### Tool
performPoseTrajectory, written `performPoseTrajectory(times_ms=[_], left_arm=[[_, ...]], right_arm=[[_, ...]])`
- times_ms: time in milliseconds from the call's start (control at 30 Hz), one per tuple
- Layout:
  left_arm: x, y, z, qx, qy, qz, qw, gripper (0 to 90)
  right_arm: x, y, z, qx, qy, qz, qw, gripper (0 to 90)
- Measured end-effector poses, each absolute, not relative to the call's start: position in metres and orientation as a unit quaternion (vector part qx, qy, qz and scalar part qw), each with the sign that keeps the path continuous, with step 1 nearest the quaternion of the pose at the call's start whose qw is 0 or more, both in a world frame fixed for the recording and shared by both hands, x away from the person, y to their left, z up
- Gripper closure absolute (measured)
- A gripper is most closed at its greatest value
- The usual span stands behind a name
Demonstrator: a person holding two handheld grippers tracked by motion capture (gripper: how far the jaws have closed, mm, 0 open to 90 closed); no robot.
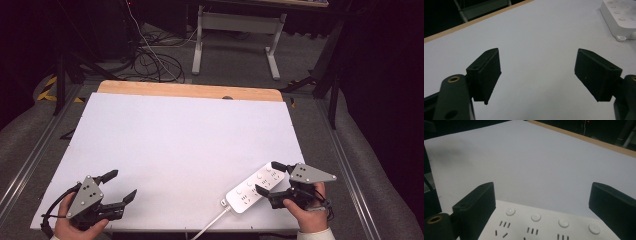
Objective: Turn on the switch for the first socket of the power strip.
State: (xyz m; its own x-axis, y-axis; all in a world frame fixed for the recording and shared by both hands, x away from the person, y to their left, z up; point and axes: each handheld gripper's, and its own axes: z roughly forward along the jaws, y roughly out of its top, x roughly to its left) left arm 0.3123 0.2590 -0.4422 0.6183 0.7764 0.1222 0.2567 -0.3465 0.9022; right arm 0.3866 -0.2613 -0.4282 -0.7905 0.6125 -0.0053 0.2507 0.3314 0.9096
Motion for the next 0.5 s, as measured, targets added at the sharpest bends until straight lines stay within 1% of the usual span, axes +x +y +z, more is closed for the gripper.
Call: performPoseTrajectory(times_ms=[100,500], left_arm=[[0.313,0.26,-0.442,0.771,0.336,0.271,0.469,22.0],[0.316,0.262,-0.445,0.772,0.337,0.262,0.471,20.6]], right_arm=[[0.384,-0.266,-0.435,0.275,0.795,0.511,0.175,7.7],[0.38,-0.28,-0.46,0.279,0.795,0.509,0.175,6.9]])
